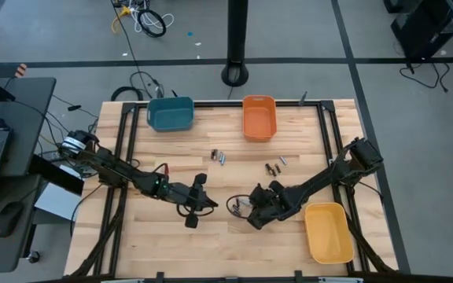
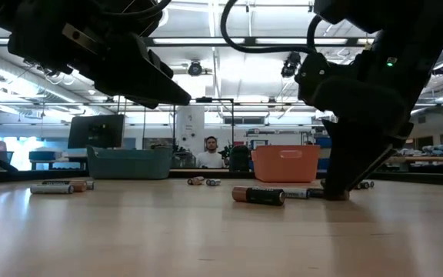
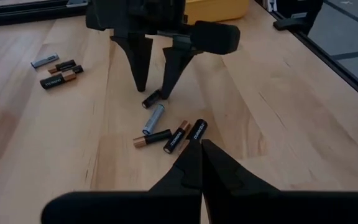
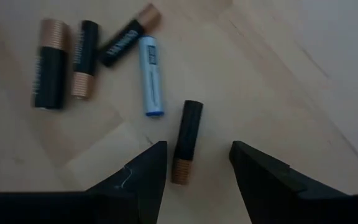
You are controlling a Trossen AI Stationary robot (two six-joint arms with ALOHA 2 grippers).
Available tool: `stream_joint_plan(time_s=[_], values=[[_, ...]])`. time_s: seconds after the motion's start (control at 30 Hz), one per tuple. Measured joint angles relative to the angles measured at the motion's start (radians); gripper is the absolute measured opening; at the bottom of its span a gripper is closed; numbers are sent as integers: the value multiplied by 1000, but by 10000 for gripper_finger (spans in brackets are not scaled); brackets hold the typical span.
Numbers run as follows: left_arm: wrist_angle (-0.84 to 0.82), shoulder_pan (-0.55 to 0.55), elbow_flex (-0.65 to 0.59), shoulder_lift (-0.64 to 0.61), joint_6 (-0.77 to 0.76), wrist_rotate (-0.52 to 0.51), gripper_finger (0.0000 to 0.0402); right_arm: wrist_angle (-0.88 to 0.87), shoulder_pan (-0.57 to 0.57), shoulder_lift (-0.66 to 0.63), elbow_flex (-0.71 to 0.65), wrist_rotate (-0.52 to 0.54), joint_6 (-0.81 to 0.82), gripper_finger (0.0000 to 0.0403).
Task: Sort batteries
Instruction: Put the small black battery into the orange bin
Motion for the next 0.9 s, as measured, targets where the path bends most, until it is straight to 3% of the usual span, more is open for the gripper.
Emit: stream_joint_plan(time_s=[0.6,0.9], values=[[1,0,0,0,-6,-1,4,-142,-14,-94,-5,-52,-76,194],[-2,0,0,0,-6,-1,6,-147,-106,-90,-65,-61,-205,182]])
